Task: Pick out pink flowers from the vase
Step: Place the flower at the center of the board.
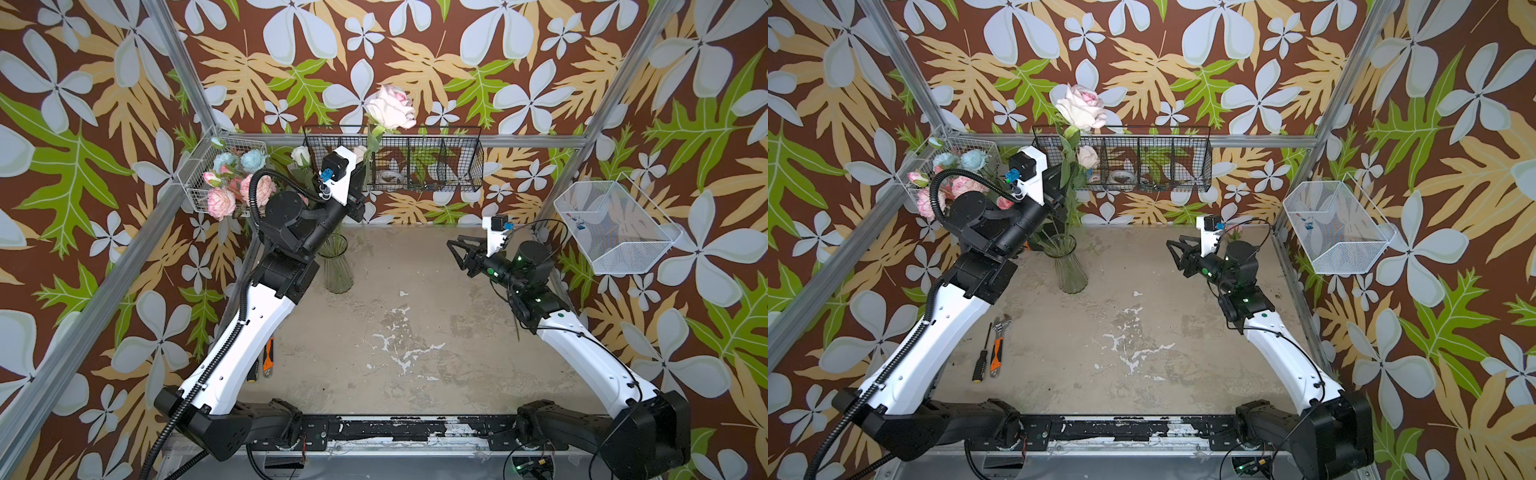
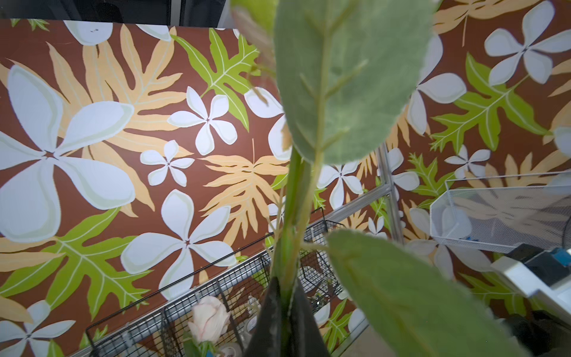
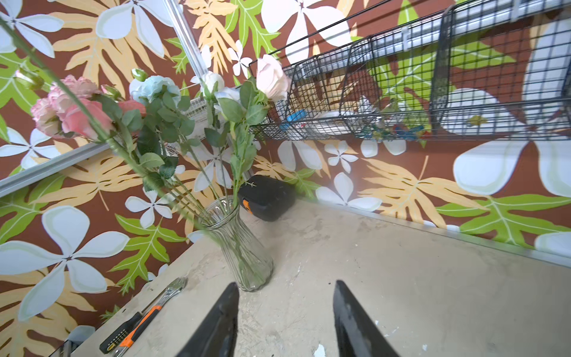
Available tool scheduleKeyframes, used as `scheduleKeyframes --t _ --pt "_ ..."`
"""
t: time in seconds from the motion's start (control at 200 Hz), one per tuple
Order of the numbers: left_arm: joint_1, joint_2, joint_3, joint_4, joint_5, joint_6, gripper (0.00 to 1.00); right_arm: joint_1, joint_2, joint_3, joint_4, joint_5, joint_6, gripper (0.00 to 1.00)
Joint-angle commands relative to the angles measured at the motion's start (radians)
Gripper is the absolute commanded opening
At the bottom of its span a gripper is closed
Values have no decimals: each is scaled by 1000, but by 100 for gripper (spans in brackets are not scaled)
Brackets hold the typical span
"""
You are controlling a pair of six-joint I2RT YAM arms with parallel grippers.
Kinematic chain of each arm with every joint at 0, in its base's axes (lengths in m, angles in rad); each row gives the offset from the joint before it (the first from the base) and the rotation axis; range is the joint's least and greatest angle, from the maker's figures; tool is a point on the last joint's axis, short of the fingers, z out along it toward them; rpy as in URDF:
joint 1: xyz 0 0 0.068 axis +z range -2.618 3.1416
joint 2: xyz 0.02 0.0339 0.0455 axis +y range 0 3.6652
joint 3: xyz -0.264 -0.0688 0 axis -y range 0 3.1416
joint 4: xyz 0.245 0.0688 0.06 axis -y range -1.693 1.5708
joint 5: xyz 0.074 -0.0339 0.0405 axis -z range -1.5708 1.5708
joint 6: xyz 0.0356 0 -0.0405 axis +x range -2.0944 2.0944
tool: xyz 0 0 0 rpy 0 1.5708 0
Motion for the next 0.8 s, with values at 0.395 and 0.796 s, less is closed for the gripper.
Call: scheduleKeyframes --t 0.395,0.796 --pt "-6 -61 -453 384 439 -469 0 1 -253 -268 274 -104 51 59" --pt "-11 -10 -590 643 618 -629 0 214 -79 -187 271 -284 -52 66"
